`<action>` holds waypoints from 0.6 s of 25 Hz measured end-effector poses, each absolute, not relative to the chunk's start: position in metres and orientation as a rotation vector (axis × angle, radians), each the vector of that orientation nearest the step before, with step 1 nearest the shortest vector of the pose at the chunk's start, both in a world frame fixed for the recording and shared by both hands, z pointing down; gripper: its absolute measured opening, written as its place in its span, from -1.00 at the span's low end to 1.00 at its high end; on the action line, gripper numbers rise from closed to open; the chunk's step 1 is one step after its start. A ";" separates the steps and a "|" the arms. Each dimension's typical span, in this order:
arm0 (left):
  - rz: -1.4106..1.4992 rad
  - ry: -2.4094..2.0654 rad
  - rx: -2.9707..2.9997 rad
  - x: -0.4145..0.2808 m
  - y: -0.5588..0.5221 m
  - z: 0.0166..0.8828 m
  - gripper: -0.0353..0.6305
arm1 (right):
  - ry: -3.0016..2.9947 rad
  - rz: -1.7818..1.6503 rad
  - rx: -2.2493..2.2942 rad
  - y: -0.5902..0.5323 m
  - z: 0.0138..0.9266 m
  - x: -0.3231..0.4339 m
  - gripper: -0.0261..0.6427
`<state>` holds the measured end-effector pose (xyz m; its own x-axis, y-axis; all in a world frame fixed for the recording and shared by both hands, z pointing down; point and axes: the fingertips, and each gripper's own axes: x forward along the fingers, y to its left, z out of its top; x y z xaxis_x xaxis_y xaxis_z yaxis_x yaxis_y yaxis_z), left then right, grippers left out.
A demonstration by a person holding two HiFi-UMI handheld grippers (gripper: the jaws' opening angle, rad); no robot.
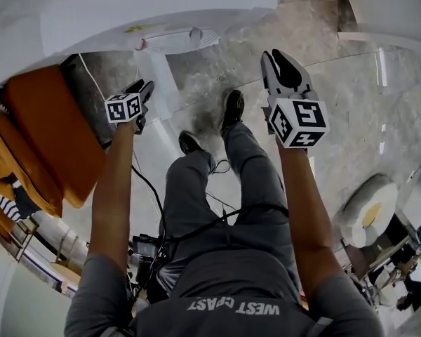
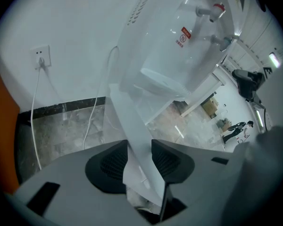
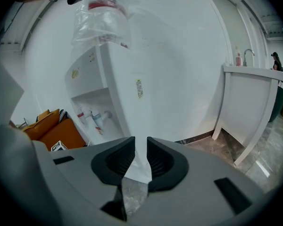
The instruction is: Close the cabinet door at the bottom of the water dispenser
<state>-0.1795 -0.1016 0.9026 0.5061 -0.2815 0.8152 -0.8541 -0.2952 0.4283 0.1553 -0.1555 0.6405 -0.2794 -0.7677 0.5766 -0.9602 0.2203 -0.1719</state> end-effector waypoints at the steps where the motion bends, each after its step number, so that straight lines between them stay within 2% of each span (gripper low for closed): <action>1: 0.769 -0.949 1.825 -0.178 -0.102 0.904 -0.39 | -2.129 0.722 1.604 -0.155 0.643 0.157 -0.63; 15: 0.653 -0.854 1.956 -0.103 -0.120 0.904 -0.42 | -2.103 0.756 1.612 -0.159 0.663 0.171 -0.63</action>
